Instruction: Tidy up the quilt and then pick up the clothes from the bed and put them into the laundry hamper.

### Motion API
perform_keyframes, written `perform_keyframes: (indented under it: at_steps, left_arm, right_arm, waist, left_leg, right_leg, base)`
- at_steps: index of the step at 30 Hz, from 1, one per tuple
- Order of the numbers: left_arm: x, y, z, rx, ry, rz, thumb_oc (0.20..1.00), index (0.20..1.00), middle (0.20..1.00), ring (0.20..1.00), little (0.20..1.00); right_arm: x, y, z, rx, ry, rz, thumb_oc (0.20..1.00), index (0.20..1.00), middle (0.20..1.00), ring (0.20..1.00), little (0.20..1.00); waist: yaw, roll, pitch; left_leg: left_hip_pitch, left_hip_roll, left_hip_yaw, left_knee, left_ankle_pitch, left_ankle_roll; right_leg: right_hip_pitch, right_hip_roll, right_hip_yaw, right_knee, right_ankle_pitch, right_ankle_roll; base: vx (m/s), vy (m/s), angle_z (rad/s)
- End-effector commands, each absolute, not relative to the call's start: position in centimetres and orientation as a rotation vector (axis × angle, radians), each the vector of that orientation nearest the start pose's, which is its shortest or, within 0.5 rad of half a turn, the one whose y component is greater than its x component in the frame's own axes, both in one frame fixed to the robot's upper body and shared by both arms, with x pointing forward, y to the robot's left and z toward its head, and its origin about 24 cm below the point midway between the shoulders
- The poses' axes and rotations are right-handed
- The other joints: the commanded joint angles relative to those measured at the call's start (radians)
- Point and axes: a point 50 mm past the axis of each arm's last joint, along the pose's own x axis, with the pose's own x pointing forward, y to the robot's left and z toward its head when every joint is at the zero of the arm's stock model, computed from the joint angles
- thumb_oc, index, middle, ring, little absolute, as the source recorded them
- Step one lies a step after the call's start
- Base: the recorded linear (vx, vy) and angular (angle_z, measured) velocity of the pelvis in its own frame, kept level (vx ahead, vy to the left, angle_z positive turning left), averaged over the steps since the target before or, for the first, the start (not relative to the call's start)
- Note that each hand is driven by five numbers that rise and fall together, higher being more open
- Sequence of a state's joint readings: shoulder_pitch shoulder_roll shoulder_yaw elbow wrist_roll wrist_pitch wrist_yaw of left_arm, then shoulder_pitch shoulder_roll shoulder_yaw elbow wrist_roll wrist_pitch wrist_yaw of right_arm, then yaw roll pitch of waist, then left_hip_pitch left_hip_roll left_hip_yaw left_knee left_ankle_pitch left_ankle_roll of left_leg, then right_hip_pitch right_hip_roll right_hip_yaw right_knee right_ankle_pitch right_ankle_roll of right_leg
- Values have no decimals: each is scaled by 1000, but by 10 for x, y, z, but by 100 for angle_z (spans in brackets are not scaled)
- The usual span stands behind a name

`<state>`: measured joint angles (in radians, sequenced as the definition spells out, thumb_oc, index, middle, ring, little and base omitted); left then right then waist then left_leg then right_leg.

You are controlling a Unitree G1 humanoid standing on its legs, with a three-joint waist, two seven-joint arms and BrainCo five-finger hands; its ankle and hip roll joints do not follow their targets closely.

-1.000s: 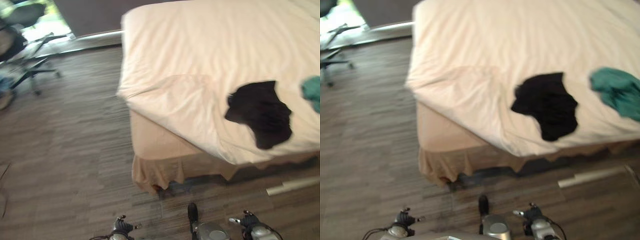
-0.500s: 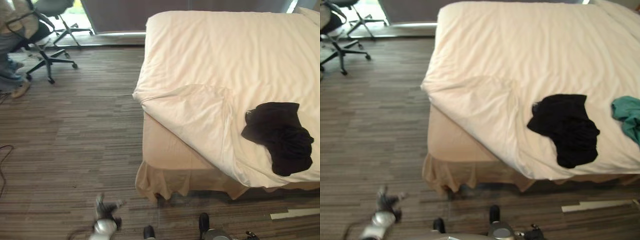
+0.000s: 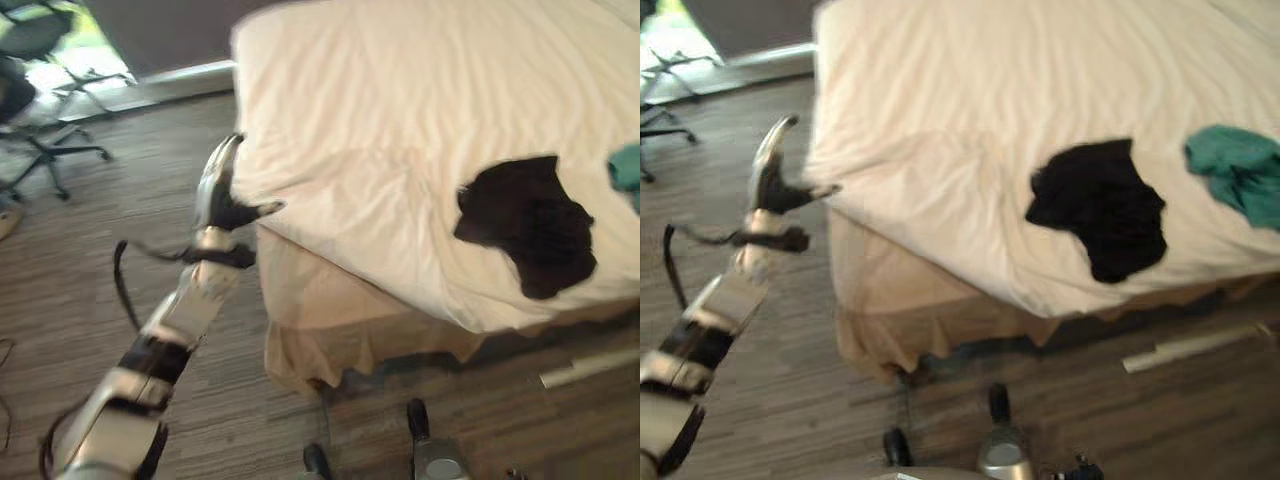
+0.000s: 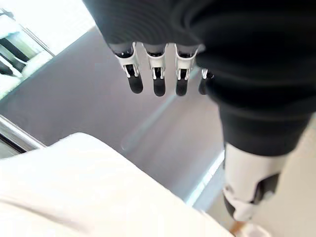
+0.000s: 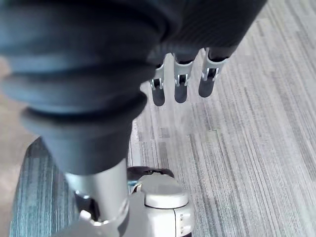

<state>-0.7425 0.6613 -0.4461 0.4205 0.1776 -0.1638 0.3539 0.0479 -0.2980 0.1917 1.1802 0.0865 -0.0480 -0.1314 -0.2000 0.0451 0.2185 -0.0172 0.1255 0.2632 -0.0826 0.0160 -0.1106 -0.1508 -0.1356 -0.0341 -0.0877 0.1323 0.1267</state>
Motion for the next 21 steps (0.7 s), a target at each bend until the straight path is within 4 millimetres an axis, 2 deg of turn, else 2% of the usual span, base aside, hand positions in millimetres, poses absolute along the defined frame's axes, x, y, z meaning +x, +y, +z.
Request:
perform_keyframes:
  at_steps: [1, 3, 4, 6, 7, 8, 9, 10, 12, 13, 14, 17, 18, 19, 21]
  left_arm:
    - [380, 192, 254, 1066, -653, 224, 1000, 1000, 1000, 1000, 1000]
    - [388, 194, 279, 1185, -663, 286, 1000, 1000, 1000, 1000, 1000]
    - [392, 199, 300, 1298, -654, 327, 1000, 1000, 1000, 1000, 1000]
    - [392, 198, 301, 1300, -657, 326, 1000, 1000, 1000, 1000, 1000]
    - [394, 206, 319, 1432, -631, 380, 1000, 1000, 1000, 1000, 1000]
    - [396, 209, 325, 1508, -608, 404, 1000, 1000, 1000, 1000, 1000]
    - [398, 214, 327, 1570, -568, 431, 1000, 1000, 1000, 1000, 1000]
    - [403, 230, 321, 1640, -442, 458, 1000, 1000, 1000, 1000, 1000]
    - [403, 230, 322, 1641, -444, 458, 1000, 1000, 1000, 1000, 1000]
    - [406, 240, 314, 1653, -341, 452, 445, 445, 445, 445, 445]
    - [408, 243, 306, 1649, -300, 433, 200, 200, 200, 200, 200]
    - [411, 251, 277, 1629, -188, 361, 200, 200, 200, 200, 200]
    - [411, 251, 277, 1629, -188, 361, 200, 200, 200, 200, 200]
    - [411, 253, 258, 1596, -146, 313, 200, 200, 200, 200, 200]
    - [409, 252, 231, 1554, -120, 248, 200, 200, 200, 200, 200]
  right_arm:
    - [109, -264, -146, -427, 1098, -182, 1000, 1000, 1000, 1000, 1000]
    - [123, -264, -141, -424, 1049, -190, 1000, 1000, 1000, 1000, 1000]
    - [131, -264, -138, -420, 1020, -198, 1000, 1000, 1000, 1000, 1000]
    - [131, -263, -138, -416, 1018, -198, 1000, 1000, 1000, 1000, 1000]
    - [143, -263, -134, -415, 980, -206, 1000, 1000, 1000, 1000, 1000]
    - [150, -262, -132, -406, 954, -210, 1000, 1000, 1000, 1000, 1000]
    - [157, -260, -129, -394, 928, -213, 1000, 1000, 1000, 1000, 1000]
    - [166, -258, -125, -372, 890, -224, 1000, 1000, 1000, 1000, 1000]
    - [166, -257, -125, -370, 890, -224, 1000, 1000, 1000, 1000, 1000]
    - [169, -253, -125, -342, 878, -222, 1000, 1000, 1000, 1000, 1000]
    - [169, -252, -125, -325, 876, -225, 1000, 1000, 1000, 1000, 1000]
    - [165, -251, -127, -295, 879, -227, 1000, 1000, 1000, 1000, 1000]
    - [165, -251, -127, -295, 879, -227, 1000, 1000, 1000, 1000, 1000]
    - [166, -253, -125, -277, 862, -240, 1000, 1000, 1000, 1000, 1000]
    - [166, -257, -122, -263, 844, -259, 1000, 1000, 1000, 1000, 1000]
  waist:
    - [-57, -24, 38]
    - [-70, -28, 68]
    - [-77, -28, 83]
    - [-76, -30, 83]
    - [-84, -31, 116]
    - [-88, -33, 130]
    - [-93, -35, 142]
    - [-97, -39, 163]
    - [-97, -38, 160]
    - [-100, -43, 172]
    - [-101, -46, 174]
    - [-101, -51, 166]
    - [-101, -51, 165]
    - [-97, -49, 156]
    - [-90, -47, 145]
  left_leg:
    - [-23, 73, -47, 138, -64, -35]
    - [-85, 83, -51, 181, -64, -41]
    - [-127, 93, -58, 211, -66, -46]
    - [-133, 94, -60, 215, -68, -46]
    - [-181, 103, -66, 251, -71, -52]
    - [-210, 109, -68, 271, -73, -54]
    - [-233, 115, -67, 286, -74, -55]
    - [-274, 125, -72, 315, -73, -57]
    - [-283, 126, -74, 321, -75, -58]
    - [-309, 134, -78, 339, -77, -63]
    - [-312, 137, -79, 342, -78, -65]
    - [-294, 143, -78, 335, -83, -72]
    - [-294, 143, -78, 334, -83, -72]
    - [-263, 143, -77, 316, -81, -76]
    - [-220, 140, -75, 292, -83, -76]
  right_leg:
    - [-125, -52, 48, 159, -95, 86]
    - [-187, -52, 56, 196, -98, 87]
    - [-222, -53, 55, 217, -102, 89]
    - [-226, -53, 54, 219, -103, 89]
    - [-267, -50, 52, 239, -104, 89]
    - [-288, -48, 52, 249, -105, 89]
    - [-314, -46, 51, 263, -105, 89]
    - [-351, -45, 49, 283, -104, 87]
    - [-357, -45, 47, 286, -105, 86]
    - [-382, -43, 47, 303, -108, 84]
    - [-386, -43, 47, 306, -109, 83]
    - [-378, -40, 47, 308, -113, 81]
    - [-379, -41, 47, 308, -112, 81]
    - [-349, -43, 39, 295, -113, 81]
    - [-300, -46, 33, 277, -115, 80]
  base:
    - [-189, -41, -34]
    - [-126, -66, -24]
    - [-93, -62, -9]
    - [-60, -38, -8]
    - [-113, -61, -11]
    - [-148, -79, -10]
    - [-149, -94, -4]
    - [-107, -69, 2]
    - [-63, -46, 7]
    - [-64, -62, 8]
    - [-71, -74, 6]
    - [-9, -20, 9]
    - [-9, 7, 6]
    - [0, 0, 0]
    - [47, 31, -7]
